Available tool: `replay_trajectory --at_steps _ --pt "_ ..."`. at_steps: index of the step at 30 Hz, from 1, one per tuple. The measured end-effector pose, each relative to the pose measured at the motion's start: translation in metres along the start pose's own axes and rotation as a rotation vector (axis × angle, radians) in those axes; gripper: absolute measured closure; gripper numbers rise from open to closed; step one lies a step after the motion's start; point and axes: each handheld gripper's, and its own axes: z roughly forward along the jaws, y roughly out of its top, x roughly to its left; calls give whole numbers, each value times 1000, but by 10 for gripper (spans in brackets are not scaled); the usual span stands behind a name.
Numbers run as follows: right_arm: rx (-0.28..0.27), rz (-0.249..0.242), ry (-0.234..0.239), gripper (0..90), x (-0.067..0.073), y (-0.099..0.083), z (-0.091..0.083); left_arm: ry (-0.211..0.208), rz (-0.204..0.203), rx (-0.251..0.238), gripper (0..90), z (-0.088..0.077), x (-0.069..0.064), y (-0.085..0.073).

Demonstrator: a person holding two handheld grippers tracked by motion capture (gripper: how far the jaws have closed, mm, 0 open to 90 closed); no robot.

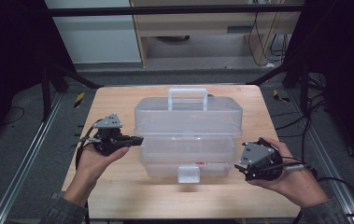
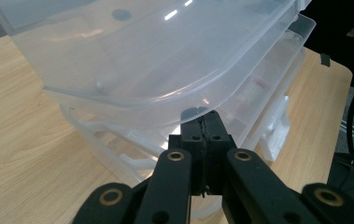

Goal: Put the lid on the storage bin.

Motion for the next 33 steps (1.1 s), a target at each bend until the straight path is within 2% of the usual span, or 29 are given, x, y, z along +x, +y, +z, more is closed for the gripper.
replay_trajectory --at_steps 10,13,19,24,33 --pt "9 62 -31 295 -4 -18 -1 5 -14 -15 897 1 1 -9" --pt "14 70 -29 287 -5 -22 0 16 -11 -9 896 2 1 -12" --pt "24 92 -48 279 -7 -28 -1 13 -28 -23 896 0 4 -16" --pt "31 111 -52 276 -9 -33 -2 6 -23 -16 896 0 4 -20" --pt "53 135 -62 271 -10 -43 6 8 -39 -23 897 -1 7 -29"
